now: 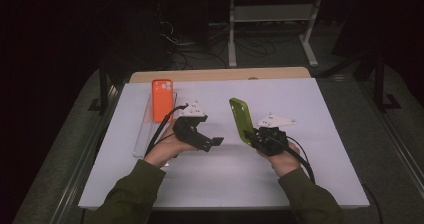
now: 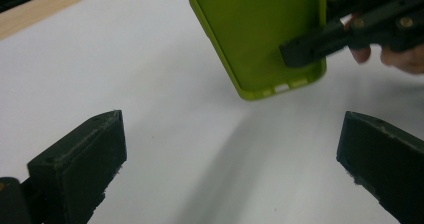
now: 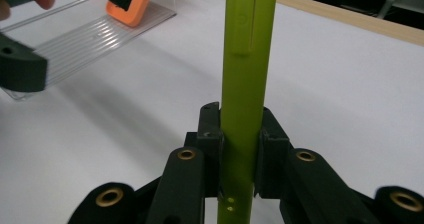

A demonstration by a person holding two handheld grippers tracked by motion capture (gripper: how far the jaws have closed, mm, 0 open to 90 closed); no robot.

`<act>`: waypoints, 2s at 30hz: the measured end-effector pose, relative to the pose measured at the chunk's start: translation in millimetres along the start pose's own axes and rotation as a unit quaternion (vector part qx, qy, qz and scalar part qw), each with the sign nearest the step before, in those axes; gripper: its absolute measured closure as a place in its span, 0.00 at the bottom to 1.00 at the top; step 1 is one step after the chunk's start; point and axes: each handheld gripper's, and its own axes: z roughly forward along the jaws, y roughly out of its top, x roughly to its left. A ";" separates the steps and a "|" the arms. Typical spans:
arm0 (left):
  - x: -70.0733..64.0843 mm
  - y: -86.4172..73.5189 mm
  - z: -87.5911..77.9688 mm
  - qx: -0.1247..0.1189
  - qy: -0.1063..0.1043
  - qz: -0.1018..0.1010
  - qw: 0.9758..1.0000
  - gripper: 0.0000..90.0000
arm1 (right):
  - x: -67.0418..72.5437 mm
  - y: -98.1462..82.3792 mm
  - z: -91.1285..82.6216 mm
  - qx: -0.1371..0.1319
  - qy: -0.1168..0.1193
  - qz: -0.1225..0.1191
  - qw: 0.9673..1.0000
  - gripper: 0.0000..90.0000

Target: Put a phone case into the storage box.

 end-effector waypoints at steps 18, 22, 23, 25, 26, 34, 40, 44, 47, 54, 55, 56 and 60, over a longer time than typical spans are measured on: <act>3.4 5.0 0.2 -0.047 -0.007 -0.035 0.998 0.00 | 26.9 -0.1 9.1 0.008 0.050 -0.005 0.999 0.84; 4.1 5.8 0.5 -0.051 -0.003 -0.035 0.998 0.00 | 34.3 -1.1 12.1 0.013 0.058 -0.009 0.998 0.84; 4.3 5.7 1.1 -0.053 -0.004 -0.036 0.998 0.00 | 36.0 -1.3 12.9 0.013 0.061 -0.010 0.998 0.84; 4.1 5.6 2.0 -0.057 -0.004 -0.040 0.998 0.00 | 39.0 -1.6 14.4 0.013 0.065 -0.012 0.998 0.84; 4.2 5.6 1.9 -0.056 -0.006 -0.040 0.998 0.00 | 39.9 -1.8 14.9 0.013 0.066 -0.016 0.998 0.84; 2.2 6.3 2.3 -0.069 -0.018 -0.045 0.996 0.00 | 41.1 -2.2 16.1 0.014 0.069 -0.005 0.997 0.84; 1.5 6.9 4.5 -0.074 -0.023 -0.037 0.996 0.00 | 41.9 -2.6 17.5 0.011 0.069 -0.015 0.997 0.84; 0.2 6.7 7.2 -0.078 -0.026 -0.040 0.996 0.00 | 44.1 -2.5 17.9 0.013 0.069 -0.012 0.997 0.84; -0.2 6.6 8.0 -0.082 -0.025 -0.046 0.995 0.00 | 46.3 -2.9 18.7 0.017 0.072 -0.007 0.997 0.84; 1.0 6.4 8.4 -0.086 -0.027 -0.064 0.994 0.00 | 48.6 -3.8 21.3 0.019 0.070 -0.009 0.997 0.84; 0.8 6.3 8.5 -0.088 -0.028 -0.069 0.993 0.00 | 48.9 -3.9 21.7 0.020 0.071 -0.007 0.997 0.84; 0.7 6.2 8.9 -0.090 -0.029 -0.073 0.993 0.00 | 49.4 -4.2 22.3 0.019 0.069 -0.009 0.997 0.84; -0.2 6.2 10.4 -0.089 -0.028 -0.083 0.992 0.00 | 51.3 -5.7 25.1 0.024 0.066 -0.015 0.997 0.84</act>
